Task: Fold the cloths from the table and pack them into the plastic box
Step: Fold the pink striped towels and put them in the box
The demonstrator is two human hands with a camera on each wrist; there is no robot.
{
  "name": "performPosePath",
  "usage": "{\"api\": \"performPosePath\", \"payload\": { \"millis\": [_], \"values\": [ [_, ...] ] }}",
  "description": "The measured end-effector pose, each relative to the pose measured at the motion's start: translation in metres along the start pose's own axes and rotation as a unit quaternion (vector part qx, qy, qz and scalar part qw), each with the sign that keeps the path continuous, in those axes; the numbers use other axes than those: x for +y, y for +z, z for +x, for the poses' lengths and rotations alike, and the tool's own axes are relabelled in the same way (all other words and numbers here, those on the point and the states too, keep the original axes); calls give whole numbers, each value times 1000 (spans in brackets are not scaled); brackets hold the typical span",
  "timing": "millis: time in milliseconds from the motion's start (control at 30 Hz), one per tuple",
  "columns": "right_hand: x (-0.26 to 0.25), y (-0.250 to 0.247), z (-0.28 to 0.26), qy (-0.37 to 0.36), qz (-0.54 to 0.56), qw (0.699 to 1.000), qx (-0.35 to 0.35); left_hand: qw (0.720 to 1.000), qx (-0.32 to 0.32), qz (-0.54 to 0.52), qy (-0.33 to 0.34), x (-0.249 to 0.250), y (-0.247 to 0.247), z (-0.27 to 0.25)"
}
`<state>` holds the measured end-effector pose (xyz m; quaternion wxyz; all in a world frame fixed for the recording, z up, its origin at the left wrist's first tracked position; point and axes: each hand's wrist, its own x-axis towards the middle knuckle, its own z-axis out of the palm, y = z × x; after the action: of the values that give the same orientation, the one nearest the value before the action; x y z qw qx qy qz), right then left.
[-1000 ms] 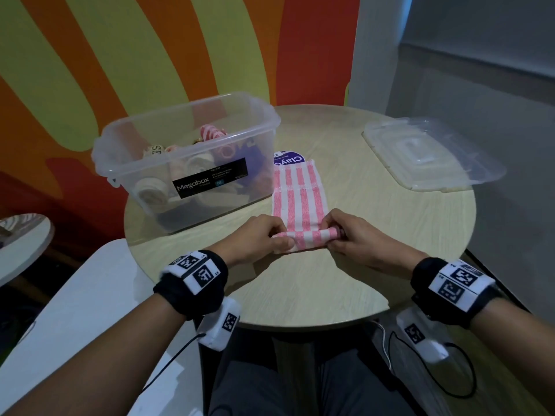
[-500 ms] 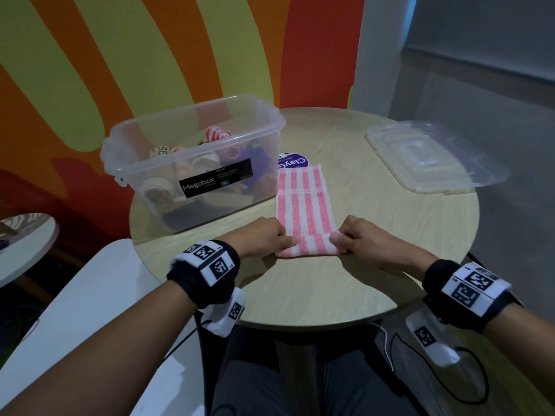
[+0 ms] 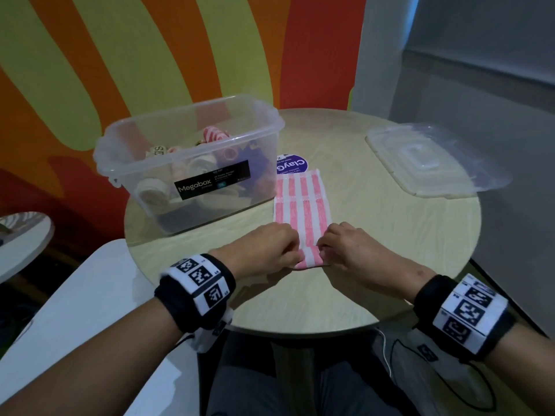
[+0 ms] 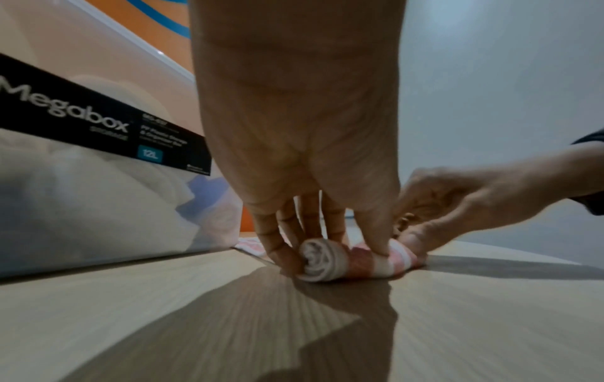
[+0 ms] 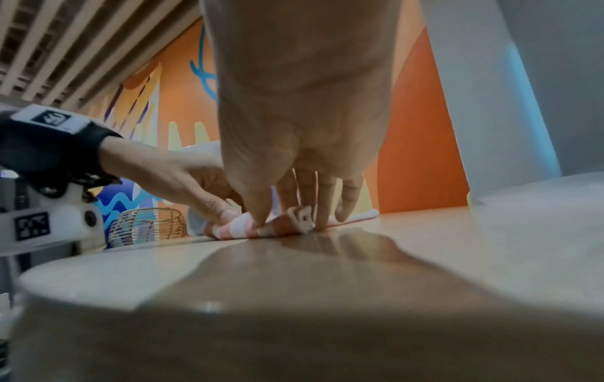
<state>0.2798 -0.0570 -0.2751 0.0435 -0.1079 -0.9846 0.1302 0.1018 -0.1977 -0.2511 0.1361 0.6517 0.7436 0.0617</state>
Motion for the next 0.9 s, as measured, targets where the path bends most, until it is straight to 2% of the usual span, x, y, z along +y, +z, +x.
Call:
{"api": "performPosePath", "payload": {
  "millis": [133, 267, 367, 433, 500, 633, 733, 800, 900],
  "values": [
    [-2, -6, -3, -1, -35, 998, -54, 998, -14, -63, 9, -9, -7, -5],
    [-12, -8, 9, 11, -102, 993, -58, 998, -23, -61, -2, -14, -8, -6],
    [-7, -15, 12, 28, -86, 994, -60, 999, -22, -49, 8, -20, -5, -3],
    [-5, -21, 12, 37, -74, 994, -75, 996, -14, -87, -12, -25, -3, -5],
    [-8, -28, 14, 35, -43, 995, -78, 992, -11, -120, -26, -26, -1, -7],
    [-17, -24, 16, 9, 35, 999, -39, 987, -7, -155, -34, -23, -1, -9],
    [-14, -12, 14, -5, 85, 996, -37, 987, 32, -153, -37, -25, -2, -13],
    [-8, -10, 15, 13, 146, 989, -34, 988, 42, -142, -38, -26, -1, -16],
    [0, -11, 17, 69, 197, 976, -60, 989, 21, -132, -61, -26, 2, -15]
  ]
}}
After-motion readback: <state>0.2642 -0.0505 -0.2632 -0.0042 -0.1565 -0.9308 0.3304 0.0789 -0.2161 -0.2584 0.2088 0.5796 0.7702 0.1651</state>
